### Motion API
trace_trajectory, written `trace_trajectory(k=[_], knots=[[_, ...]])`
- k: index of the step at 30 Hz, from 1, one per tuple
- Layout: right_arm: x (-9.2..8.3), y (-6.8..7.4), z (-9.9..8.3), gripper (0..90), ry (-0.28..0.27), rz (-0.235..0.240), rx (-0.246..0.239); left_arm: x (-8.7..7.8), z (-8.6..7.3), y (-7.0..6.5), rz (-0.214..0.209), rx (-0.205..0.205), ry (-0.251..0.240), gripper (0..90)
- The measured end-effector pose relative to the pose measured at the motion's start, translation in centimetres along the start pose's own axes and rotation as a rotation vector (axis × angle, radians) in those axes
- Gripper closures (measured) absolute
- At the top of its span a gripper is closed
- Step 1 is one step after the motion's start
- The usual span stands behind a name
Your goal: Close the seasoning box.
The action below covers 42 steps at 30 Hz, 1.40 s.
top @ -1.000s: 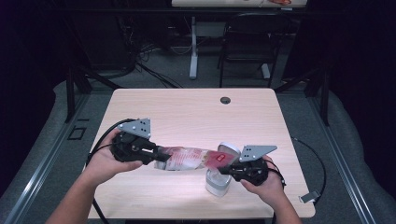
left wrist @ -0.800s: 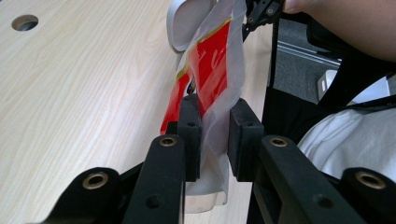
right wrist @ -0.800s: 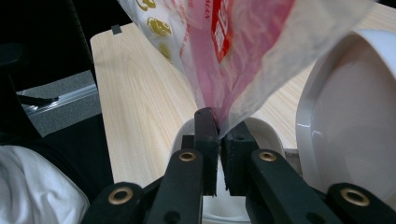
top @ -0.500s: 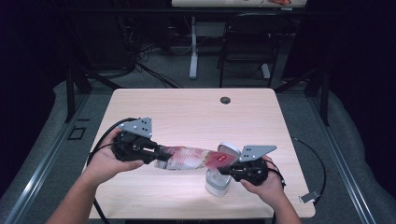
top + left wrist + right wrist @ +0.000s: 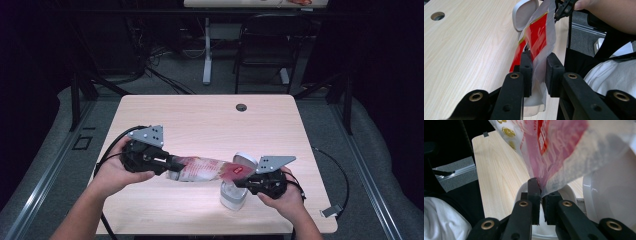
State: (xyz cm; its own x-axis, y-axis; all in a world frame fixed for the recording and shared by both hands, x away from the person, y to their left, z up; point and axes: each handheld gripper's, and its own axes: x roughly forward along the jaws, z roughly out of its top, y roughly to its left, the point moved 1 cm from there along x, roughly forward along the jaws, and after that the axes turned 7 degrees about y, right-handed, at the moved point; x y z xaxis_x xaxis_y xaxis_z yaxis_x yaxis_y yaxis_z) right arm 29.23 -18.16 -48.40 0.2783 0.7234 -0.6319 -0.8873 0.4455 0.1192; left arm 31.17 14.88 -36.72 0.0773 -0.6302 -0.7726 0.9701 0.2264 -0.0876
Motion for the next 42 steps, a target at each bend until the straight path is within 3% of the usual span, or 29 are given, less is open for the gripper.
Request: trace_trajectory(k=[42], knots=[[-0.12,0.23,0.07,85.9,0.004,-0.001,-0.004,-0.16,0.69,-0.19,0.0,0.014,0.0,79.5]])
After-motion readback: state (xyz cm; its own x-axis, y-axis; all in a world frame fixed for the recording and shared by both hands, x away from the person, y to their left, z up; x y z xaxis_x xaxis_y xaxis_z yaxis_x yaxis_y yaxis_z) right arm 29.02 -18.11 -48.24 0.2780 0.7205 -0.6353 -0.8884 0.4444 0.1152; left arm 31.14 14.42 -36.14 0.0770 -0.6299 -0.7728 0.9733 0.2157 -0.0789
